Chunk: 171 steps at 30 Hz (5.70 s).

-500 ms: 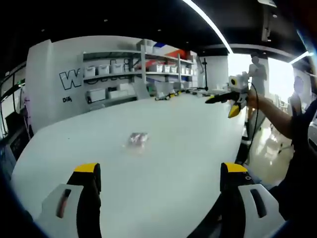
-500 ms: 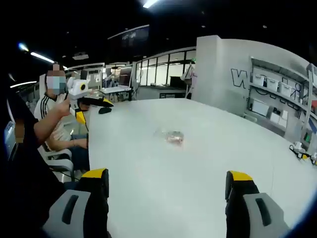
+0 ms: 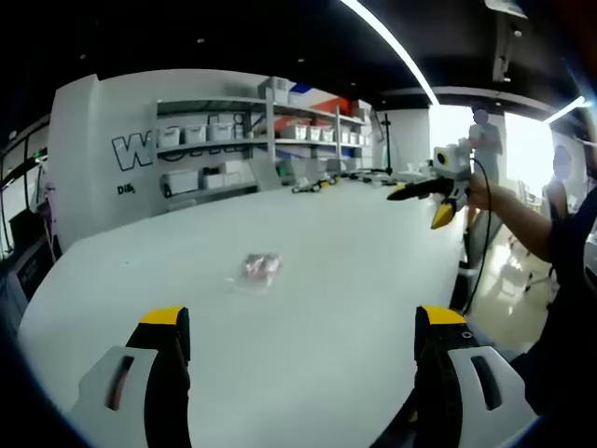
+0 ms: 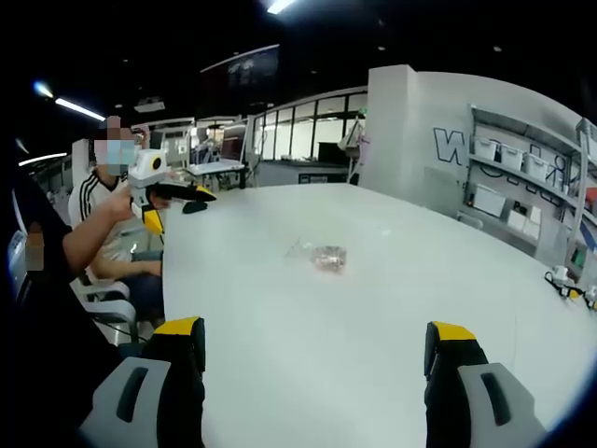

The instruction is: Open the resealable bag by pulling the two sides of the seal apart until the entire bag opening is separated and visibly accessible.

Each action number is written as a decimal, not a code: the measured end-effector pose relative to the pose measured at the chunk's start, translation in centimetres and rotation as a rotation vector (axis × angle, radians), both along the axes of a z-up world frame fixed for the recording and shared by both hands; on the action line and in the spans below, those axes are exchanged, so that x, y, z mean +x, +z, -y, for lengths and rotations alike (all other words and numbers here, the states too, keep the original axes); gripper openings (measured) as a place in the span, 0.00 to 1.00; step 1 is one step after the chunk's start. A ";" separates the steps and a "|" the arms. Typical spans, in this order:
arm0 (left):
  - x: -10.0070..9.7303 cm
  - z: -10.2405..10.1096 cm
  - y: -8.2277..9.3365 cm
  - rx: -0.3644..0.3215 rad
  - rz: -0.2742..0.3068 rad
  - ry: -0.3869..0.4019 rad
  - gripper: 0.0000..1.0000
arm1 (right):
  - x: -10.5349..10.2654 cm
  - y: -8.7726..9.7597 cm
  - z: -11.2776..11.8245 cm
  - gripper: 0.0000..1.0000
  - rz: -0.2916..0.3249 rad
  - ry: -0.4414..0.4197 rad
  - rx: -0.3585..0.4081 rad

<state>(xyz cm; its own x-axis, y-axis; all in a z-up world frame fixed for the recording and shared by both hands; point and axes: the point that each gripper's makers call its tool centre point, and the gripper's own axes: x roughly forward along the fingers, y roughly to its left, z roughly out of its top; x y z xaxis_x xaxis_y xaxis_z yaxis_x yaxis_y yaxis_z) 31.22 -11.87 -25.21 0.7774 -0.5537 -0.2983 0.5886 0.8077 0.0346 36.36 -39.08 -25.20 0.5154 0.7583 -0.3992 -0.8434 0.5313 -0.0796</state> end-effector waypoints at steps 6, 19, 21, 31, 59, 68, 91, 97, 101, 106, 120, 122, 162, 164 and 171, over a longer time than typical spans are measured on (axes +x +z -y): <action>1.0 0.0 -0.4 -0.019 0.002 -0.006 0.99 | 0.6 0.0 -0.3 1.00 0.003 -0.005 -0.012; 2.6 0.0 -1.4 -0.036 -0.003 -0.020 0.98 | 1.9 0.1 -1.1 0.99 0.028 -0.006 -0.035; 2.9 0.1 -1.7 -0.037 -0.009 -0.020 0.98 | 2.2 -0.1 -1.3 0.99 0.028 -0.006 -0.039; 3.0 0.5 -1.9 -0.043 -0.018 -0.031 0.98 | 2.5 -0.2 -2.4 0.99 0.024 0.013 -0.039; 2.6 1.4 -1.7 -0.039 -0.021 -0.039 0.97 | 5.0 -0.7 -6.5 0.93 0.040 0.056 -0.034; 2.7 1.5 -1.6 -0.038 -0.020 -0.039 0.97 | 5.7 -1.1 -7.9 0.92 0.035 0.072 -0.029; 2.8 1.6 -1.9 -0.030 -0.026 -0.039 0.97 | 8.5 -2.7 -10.6 0.87 0.010 0.094 -0.033; 2.8 1.7 -2.1 -0.030 -0.029 -0.039 0.97 | 9.1 -3.4 -11.2 0.86 0.005 0.095 -0.040; 2.9 1.8 -2.1 -0.030 -0.031 -0.039 0.97 | 9.5 -3.7 -11.6 0.85 0.001 0.098 -0.039; 3.1 1.8 -2.2 -0.030 -0.034 -0.038 0.97 | 10.0 -3.9 -12.3 0.84 0.001 0.102 -0.038; 3.2 1.7 -2.4 -0.024 -0.038 -0.036 0.97 | 10.9 -4.6 -13.7 0.82 -0.010 0.112 -0.033; 3.2 1.7 -2.4 -0.024 -0.037 -0.036 0.97 | 11.0 -4.6 -13.8 0.82 -0.011 0.114 -0.032; 3.4 1.6 -3.1 -0.013 -0.050 -0.038 0.96 | 12.0 -5.5 -16.1 0.81 -0.021 0.138 -0.040; 3.5 1.6 -3.1 -0.014 -0.049 -0.037 0.96 | 12.0 -5.5 -16.1 0.81 -0.022 0.138 -0.039; 3.6 1.5 -3.3 -0.012 -0.053 -0.036 0.96 | 12.1 -5.7 -16.4 0.81 -0.024 0.141 -0.040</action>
